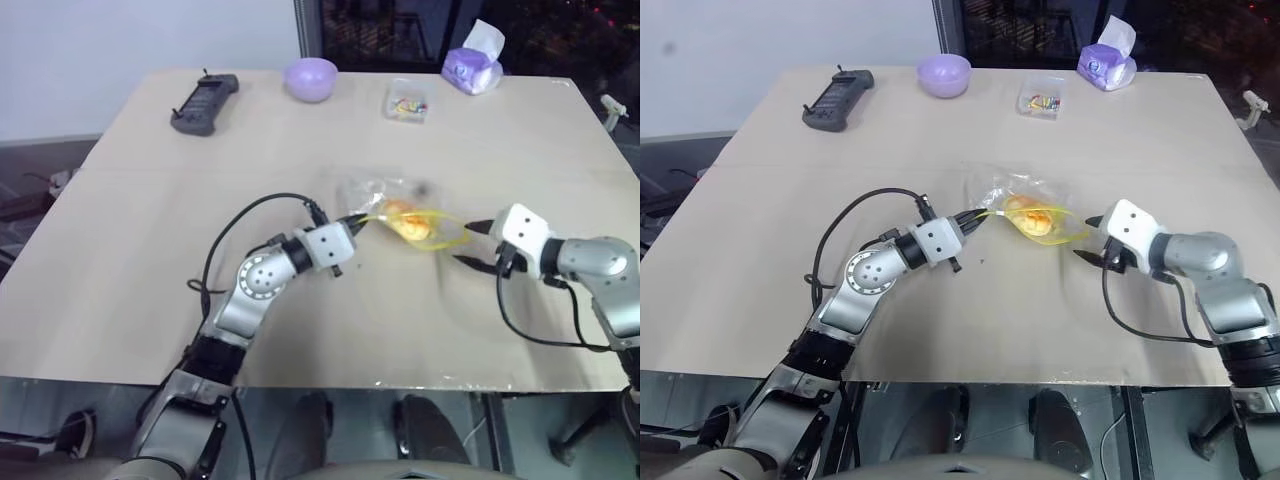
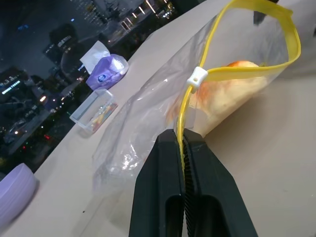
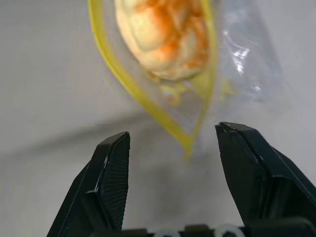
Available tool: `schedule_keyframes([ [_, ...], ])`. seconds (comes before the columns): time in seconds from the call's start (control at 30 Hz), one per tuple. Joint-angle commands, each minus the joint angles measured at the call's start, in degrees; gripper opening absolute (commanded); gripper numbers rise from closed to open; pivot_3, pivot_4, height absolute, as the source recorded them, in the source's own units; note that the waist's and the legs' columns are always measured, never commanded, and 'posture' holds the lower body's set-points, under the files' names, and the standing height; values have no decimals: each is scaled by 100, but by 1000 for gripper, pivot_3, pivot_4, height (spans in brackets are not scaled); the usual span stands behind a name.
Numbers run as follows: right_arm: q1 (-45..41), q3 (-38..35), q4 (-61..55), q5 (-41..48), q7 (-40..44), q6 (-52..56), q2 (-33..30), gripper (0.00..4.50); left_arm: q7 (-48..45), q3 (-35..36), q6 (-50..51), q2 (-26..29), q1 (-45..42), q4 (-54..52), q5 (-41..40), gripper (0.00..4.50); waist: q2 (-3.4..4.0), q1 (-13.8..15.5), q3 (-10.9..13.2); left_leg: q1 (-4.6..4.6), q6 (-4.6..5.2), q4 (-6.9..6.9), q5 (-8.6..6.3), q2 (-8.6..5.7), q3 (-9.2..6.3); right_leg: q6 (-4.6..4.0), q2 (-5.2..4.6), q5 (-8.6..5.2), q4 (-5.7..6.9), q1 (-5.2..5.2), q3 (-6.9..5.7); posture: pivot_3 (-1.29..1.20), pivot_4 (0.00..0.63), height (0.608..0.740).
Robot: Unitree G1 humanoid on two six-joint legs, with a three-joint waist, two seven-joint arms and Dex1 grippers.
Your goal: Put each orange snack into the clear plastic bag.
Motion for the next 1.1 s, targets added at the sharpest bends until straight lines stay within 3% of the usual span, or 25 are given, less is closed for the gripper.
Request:
schedule_keyframes([
  [0.03, -237, -66, 93, -192, -265, -178, 73, 3005, -1, 49, -86, 18, -68, -114, -66, 0, 0, 4, 0, 0, -3, 0, 2, 0, -1, 0, 0, 0, 0, 0, -1, 0, 150, 740],
  [0.13, -313, -99, 173, -204, -329, -148, 141, 3005, 3, 56, -69, 28, -51, -137, -65, 0, 0, 0, 0, 0, -7, 0, 4, 1, -2, 0, 1, 0, 0, 0, -2, 0, 150, 740],
  [0.2, -342, -116, 213, -214, -355, -159, 159, 2631, 8, 66, -61, 33, -49, -140, -64, 0, 0, -1, 0, 0, -7, -1, 4, 1, -2, 0, 1, 0, 0, 0, -2, 0, 150, 740],
  [0.27, -339, -149, 180, -181, -313, -166, 130, 2015, 24, 81, -56, 50, -49, -129, -48, 0, 0, 1, 0, 0, -7, -1, 4, 1, -1, 0, 1, 0, 0, 0, -2, 0, 150, 740],
  [0.4, -344, -190, 129, -128, -245, -147, 96, 32, 204, 179, -82, 117, -124, 1, 57, 0, 0, -3, 0, 0, -5, -1, 3, 1, -2, 0, 1, 0, 1, 0, -2, 0, 150, 740],
  [0.6, -824, -226, 437, -285, -515, -151, 200, 32, 385, 314, -104, 121, -605, 542, 19, 0, 1, -18, 0, 1, 3, 0, -2, 0, -1, 0, 1, 0, 3, 0, -1, 0, 150, 740],
  [0.9, -2840, -363, 1720, -682, -1614, -631, 534, 32, 1169, 518, -888, 26, -2925, 2503, 188, 0, -1, -49, 3, -7, -19, -3, 11, -3, -2, 0, 0, 0, -5, -8, -4, 0, 150, 740],
  [1.0, -2823, -321, 1607, -655, -1494, -654, 507, 32, 1134, 505, -1079, 15, -3001, 2574, 150, 0, 0, -58, 2, -13, -20, -15, 12, -4, 5, 0, -6, -1, -16, -9, -3, 0, 150, 740],
  [1.1, -2346, -264, 1182, -522, -1174, -479, 460, 32, 884, 383, -1145, 12, -2510, 2309, 83, 0, 1, -67, 1, -22, -20, -23, 12, -4, 7, 0, -7, -1, -15, -15, -1, 0, 150, 740],
])
